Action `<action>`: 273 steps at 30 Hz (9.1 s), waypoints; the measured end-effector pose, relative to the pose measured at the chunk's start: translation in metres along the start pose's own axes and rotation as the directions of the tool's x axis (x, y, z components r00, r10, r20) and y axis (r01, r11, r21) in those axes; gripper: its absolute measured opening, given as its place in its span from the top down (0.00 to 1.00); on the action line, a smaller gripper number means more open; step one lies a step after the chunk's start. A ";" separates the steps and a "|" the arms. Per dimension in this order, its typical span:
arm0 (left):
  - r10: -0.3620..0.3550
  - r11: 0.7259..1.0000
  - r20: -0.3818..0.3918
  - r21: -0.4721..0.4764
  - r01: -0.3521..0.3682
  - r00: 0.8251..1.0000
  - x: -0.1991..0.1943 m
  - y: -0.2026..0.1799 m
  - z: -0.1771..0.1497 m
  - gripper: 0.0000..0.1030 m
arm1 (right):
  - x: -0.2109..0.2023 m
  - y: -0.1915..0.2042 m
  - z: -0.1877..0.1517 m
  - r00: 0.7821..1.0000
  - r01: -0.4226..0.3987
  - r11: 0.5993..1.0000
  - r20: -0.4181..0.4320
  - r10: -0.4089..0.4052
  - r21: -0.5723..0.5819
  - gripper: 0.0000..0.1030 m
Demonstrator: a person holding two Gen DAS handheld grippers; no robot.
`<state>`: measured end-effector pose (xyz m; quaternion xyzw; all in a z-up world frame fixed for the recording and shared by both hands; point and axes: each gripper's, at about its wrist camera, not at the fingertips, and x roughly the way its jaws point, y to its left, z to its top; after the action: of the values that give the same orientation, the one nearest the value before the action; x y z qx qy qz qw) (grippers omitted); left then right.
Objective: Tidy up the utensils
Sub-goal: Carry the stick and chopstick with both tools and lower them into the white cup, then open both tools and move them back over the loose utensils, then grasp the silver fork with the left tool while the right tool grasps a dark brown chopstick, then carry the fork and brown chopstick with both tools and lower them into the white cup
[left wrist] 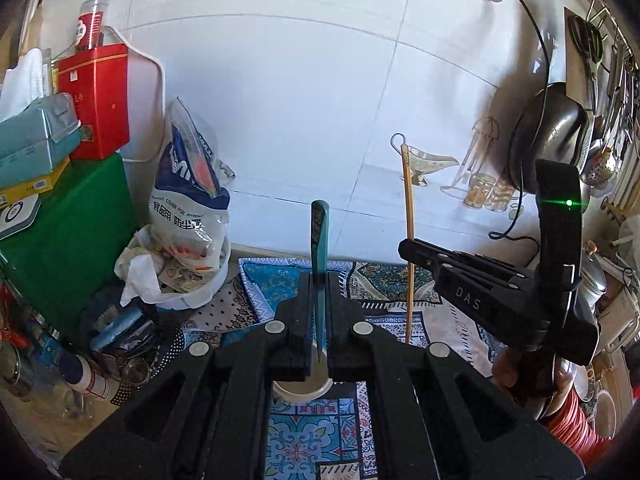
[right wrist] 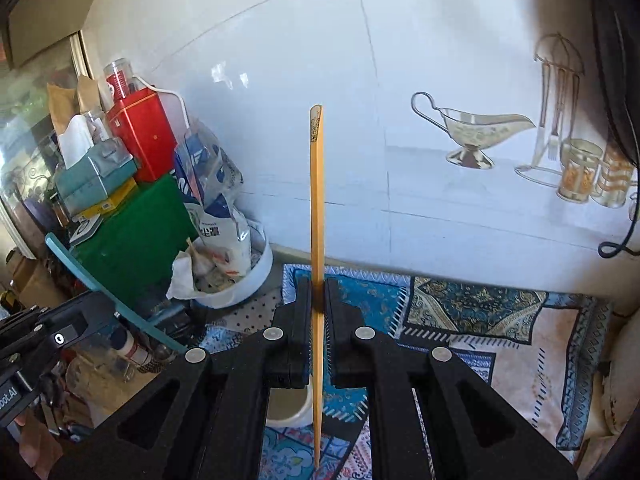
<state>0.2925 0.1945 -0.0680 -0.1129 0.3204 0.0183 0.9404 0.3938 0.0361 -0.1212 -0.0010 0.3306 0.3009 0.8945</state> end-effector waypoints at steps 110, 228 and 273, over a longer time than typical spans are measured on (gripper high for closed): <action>0.084 0.971 -0.637 0.225 0.081 0.766 0.223 -0.182 -0.227 0.48 | -0.022 -0.211 -0.214 0.836 0.220 0.970 -0.532 -0.135 0.099 0.70; -0.085 0.988 -0.113 0.117 0.098 0.990 0.055 -0.102 -0.060 0.79 | -0.081 -0.106 -0.074 0.979 0.199 0.976 -0.072 -0.193 0.089 0.94; 0.009 1.000 -0.090 0.016 -0.007 0.996 0.080 0.037 -0.036 0.79 | 0.084 0.022 -0.028 0.998 0.036 0.999 -0.042 -0.036 -0.004 0.94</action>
<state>0.3308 0.2193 -0.1518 -0.1052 0.3631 0.0145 0.9257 0.4166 0.0935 -0.1884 -0.0148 0.3489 0.2854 0.8925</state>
